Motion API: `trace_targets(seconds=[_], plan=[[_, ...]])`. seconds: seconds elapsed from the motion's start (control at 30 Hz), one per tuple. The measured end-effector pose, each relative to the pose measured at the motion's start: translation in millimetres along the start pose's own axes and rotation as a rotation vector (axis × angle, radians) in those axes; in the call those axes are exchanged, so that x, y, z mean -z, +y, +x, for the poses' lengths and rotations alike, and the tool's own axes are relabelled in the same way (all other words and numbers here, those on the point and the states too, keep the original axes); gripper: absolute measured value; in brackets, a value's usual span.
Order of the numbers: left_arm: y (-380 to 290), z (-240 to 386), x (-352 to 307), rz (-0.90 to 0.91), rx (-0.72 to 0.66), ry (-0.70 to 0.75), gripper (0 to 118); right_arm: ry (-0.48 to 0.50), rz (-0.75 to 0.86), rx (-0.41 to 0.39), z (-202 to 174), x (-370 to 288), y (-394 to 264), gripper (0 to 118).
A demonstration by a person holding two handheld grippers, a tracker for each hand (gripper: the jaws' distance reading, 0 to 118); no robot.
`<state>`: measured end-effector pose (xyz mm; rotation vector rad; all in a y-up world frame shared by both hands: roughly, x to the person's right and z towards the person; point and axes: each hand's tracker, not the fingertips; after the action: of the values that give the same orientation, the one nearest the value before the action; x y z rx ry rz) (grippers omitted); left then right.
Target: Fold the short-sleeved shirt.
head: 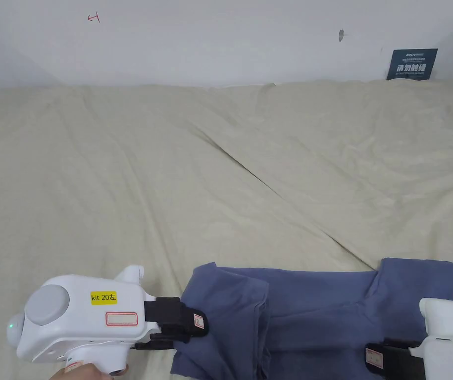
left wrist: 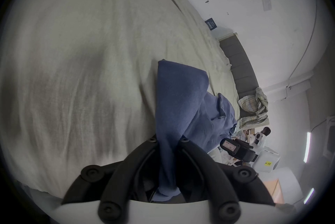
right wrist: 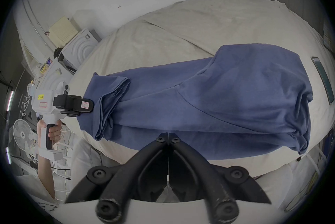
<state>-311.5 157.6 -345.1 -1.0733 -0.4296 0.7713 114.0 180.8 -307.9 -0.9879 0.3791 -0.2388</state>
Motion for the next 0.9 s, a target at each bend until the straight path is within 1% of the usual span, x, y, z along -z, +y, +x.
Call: trace_targets(seconds=[0.03, 0.07, 0.1, 0.13, 0.2, 0.23, 0.27, 0.3, 0.33, 0.37, 0.4, 0.43, 0.47, 0.5, 0.53, 0.6, 0.63, 0.67, 0.73, 0.77, 0.87, 0.9], plan=[[3, 0, -3, 0.002, 0.024, 0.041, 13, -0.002, 0.000, 0.001, 0, 0, 0, 0], [3, 1, -6, 0.000, 0.031, 0.039, 13, -0.006, 0.001, 0.000, 0, 0, 0, 0], [4, -1, -9, -0.001, 0.038, 0.035, 13, 0.004, 0.127, -0.142, 2, -2, 9, 0], [3, -1, -11, 0.004, 0.033, 0.028, 13, -0.003, 0.100, -0.112, 3, -4, 4, 0], [4, -8, -19, 0.023, 0.005, -0.017, 13, -0.002, 0.105, -0.110, 1, -9, -4, 0], [6, -14, -26, 0.038, -0.018, -0.048, 13, -0.051, 0.133, -0.138, 2, -13, -2, 0], [7, -18, -33, 0.057, -0.045, -0.044, 13, -0.050, 0.135, -0.133, 0, -16, -4, 0], [8, -21, -39, 0.067, -0.038, -0.033, 13, -0.054, 0.139, -0.134, -4, -20, -11, 0], [9, -24, -47, 0.078, -0.025, -0.002, 13, -0.055, 0.142, -0.132, -10, -24, -22, 0], [9, -28, -56, 0.101, -0.016, 0.055, 13, 0.033, 0.099, -0.087, -4, -16, -14, 0], [7, -28, -63, 0.110, -0.015, 0.084, 13, 0.008, 0.112, -0.099, -1, -17, -15, 0], [4, -28, -73, 0.112, -0.007, 0.113, 13, 0.011, 0.111, -0.095, -4, -21, -23, 0], [3, -34, -82, 0.121, -0.018, 0.109, 13, 0.015, 0.114, -0.095, -7, -27, -36, 0], [2, -38, -90, 0.126, -0.028, 0.114, 13, 0.010, 0.099, -0.086, -5, -28, -34, 0], [3, -42, -97, 0.148, -0.047, 0.138, 13, -0.001, 0.084, -0.075, 4, -26, -13, 0], [1, -43, -111, 0.163, -0.061, 0.150, 13, -0.006, 0.084, -0.070, 3, -33, -24, 0], [-2, -44, -117, 0.185, -0.063, 0.221, 13, 0.000, 0.057, -0.049, 7, -30, -19, 0], [-3, -42, -121, 0.205, -0.075, 0.235, 13, 0.004, 0.057, -0.044, 15, -26, -10, 0], [-8, -31, -121, 0.196, -0.075, 0.206, 13, 0.011, 0.062, -0.033, 15, -32, -18, 0], [-10, -19, -119, 0.203, -0.060, 0.214, 13, 0.017, 0.039, -0.017, 21, -28, -11, 0], [-9, 23, -106, 0.192, 0.040, 0.314, 13, 0.014, 0.053, -0.020, 27, -33, -13, 0], [-9, 38, -101, 0.194, 0.060, 0.330, 13, 0.015, 0.043, -0.010, 32, -32, -9, 0]])
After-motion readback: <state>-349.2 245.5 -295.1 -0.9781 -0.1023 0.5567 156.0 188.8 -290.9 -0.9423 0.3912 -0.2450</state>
